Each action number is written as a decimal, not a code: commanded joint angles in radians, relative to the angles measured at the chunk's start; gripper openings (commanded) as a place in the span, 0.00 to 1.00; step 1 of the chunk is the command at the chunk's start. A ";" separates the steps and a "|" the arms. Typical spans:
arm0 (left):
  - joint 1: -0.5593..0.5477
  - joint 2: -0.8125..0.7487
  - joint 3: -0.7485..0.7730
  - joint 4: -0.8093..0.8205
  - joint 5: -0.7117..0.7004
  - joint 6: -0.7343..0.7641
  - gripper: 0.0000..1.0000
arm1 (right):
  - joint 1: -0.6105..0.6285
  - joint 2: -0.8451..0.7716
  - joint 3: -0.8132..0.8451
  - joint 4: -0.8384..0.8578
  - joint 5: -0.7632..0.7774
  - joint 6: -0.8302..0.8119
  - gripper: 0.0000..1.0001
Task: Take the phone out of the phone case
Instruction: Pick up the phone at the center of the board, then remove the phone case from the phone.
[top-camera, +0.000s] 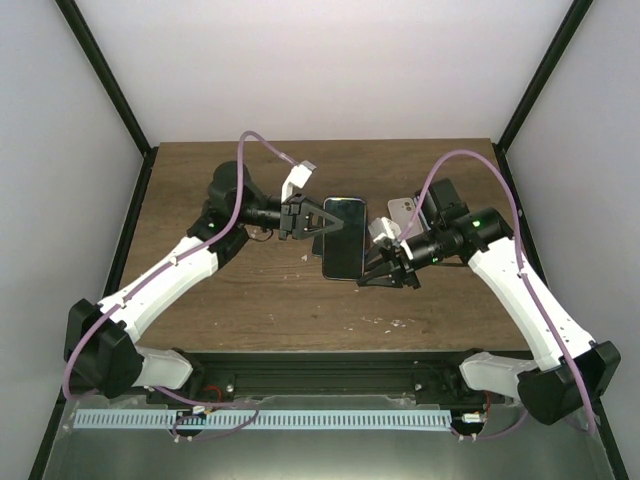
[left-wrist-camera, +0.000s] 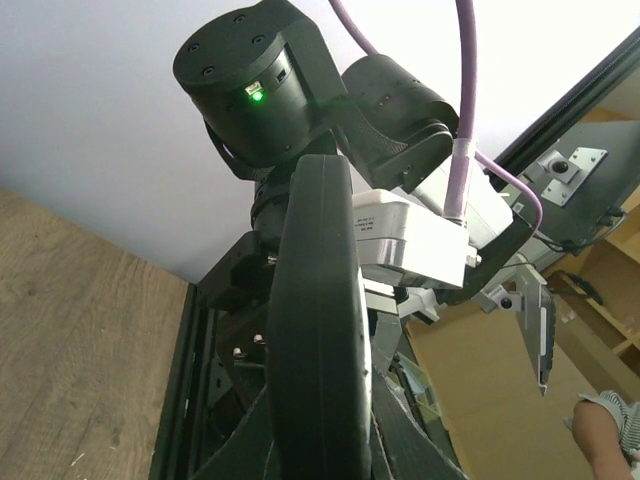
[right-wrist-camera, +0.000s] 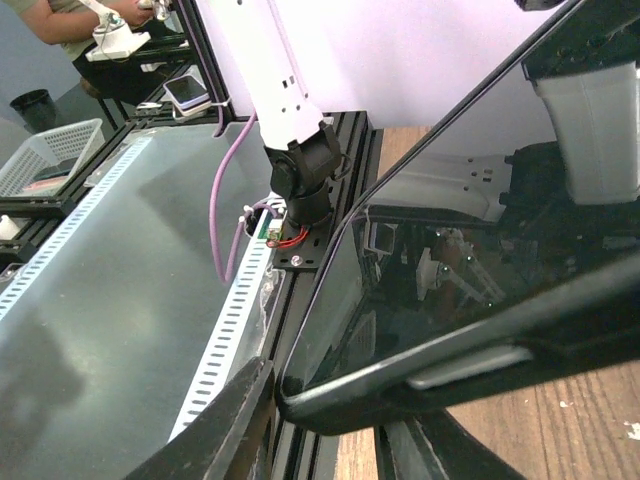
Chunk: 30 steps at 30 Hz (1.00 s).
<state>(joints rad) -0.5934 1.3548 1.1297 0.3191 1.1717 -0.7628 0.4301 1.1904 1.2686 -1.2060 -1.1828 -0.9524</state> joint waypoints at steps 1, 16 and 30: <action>0.006 -0.013 0.045 0.005 0.003 0.014 0.00 | 0.017 0.009 0.067 0.011 -0.003 -0.007 0.26; 0.007 0.026 0.072 0.003 0.049 -0.064 0.00 | 0.188 -0.024 0.132 0.065 0.262 -0.072 0.14; 0.007 0.026 0.046 0.068 0.065 -0.124 0.00 | 0.189 -0.027 0.110 0.224 0.253 0.064 0.06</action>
<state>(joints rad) -0.5819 1.3716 1.1618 0.3553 1.2922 -0.8352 0.6010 1.1843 1.3605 -1.1625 -0.9272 -0.9363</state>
